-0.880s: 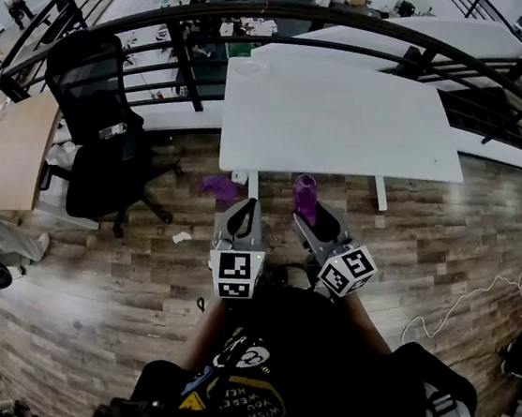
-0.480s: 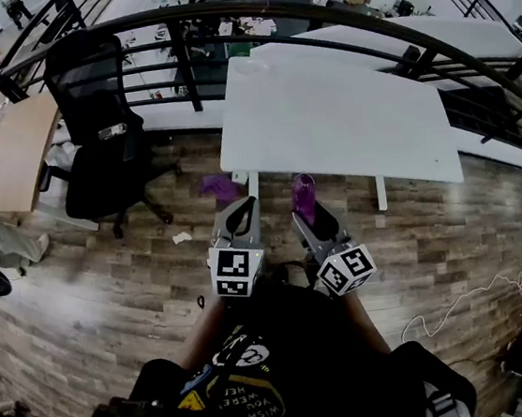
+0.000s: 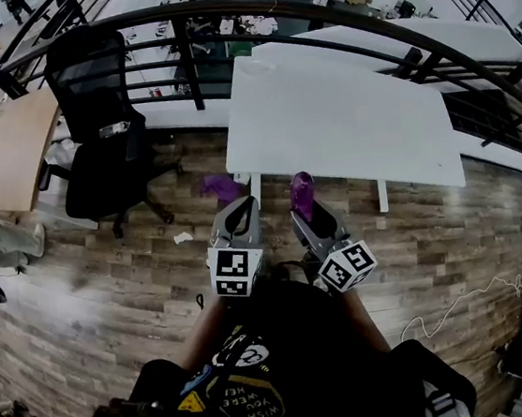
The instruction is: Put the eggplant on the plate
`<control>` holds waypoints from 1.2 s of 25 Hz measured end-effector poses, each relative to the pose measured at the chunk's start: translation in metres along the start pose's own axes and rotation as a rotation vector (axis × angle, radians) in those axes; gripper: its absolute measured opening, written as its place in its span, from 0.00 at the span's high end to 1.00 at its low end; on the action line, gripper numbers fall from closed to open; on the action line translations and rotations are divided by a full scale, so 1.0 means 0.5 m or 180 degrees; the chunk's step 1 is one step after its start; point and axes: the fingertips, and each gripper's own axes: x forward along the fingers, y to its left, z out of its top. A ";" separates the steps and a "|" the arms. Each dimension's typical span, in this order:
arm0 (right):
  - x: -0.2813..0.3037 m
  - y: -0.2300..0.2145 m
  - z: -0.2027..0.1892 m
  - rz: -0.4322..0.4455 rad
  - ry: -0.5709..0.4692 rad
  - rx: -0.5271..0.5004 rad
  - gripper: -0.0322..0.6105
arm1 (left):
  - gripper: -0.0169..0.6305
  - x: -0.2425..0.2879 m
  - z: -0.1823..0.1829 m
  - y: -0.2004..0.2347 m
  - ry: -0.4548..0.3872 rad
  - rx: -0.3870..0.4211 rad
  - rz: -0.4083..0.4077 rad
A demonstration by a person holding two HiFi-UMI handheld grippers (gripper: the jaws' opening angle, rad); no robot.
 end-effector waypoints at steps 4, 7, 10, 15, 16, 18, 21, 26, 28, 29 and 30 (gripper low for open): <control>0.018 0.003 -0.016 -0.0086 0.0099 0.0030 0.63 | 0.96 0.005 -0.007 0.013 0.0020 -0.0044 -0.0085; 0.019 0.002 -0.039 -0.0195 0.0161 0.0098 0.63 | 0.97 0.007 -0.023 0.021 0.0050 -0.0073 -0.0171; 0.015 -0.002 -0.064 -0.0276 0.0217 0.0168 0.63 | 0.97 0.012 -0.047 0.030 0.0113 -0.0122 -0.0219; 0.064 -0.032 -0.070 -0.0267 0.0254 0.0220 0.63 | 0.97 0.042 -0.052 0.072 0.0127 -0.0146 -0.0185; 0.082 -0.043 -0.068 -0.0247 0.0252 0.0217 0.63 | 0.97 0.054 -0.052 0.084 0.0123 -0.0144 -0.0173; 0.124 -0.071 -0.065 -0.0196 0.0273 0.0201 0.63 | 0.97 0.086 -0.050 0.108 0.0130 -0.0141 -0.0162; 0.199 -0.118 -0.058 -0.0071 0.0352 0.0201 0.63 | 0.96 0.149 -0.049 0.147 0.0178 -0.0208 -0.0184; 0.319 -0.219 -0.007 0.0154 0.0413 0.0080 0.63 | 0.97 0.315 -0.023 0.185 0.0276 -0.0623 -0.0265; 0.360 -0.260 0.013 0.0232 0.0424 0.0023 0.63 | 0.96 0.381 -0.001 0.196 0.0276 -0.0609 -0.0274; 0.379 -0.282 0.022 0.0261 0.0436 -0.0010 0.63 | 0.97 0.414 0.007 0.204 0.0288 -0.0612 -0.0256; 0.396 -0.303 0.029 0.0286 0.0461 -0.0046 0.63 | 0.97 0.445 0.014 0.213 0.0307 -0.0627 -0.0226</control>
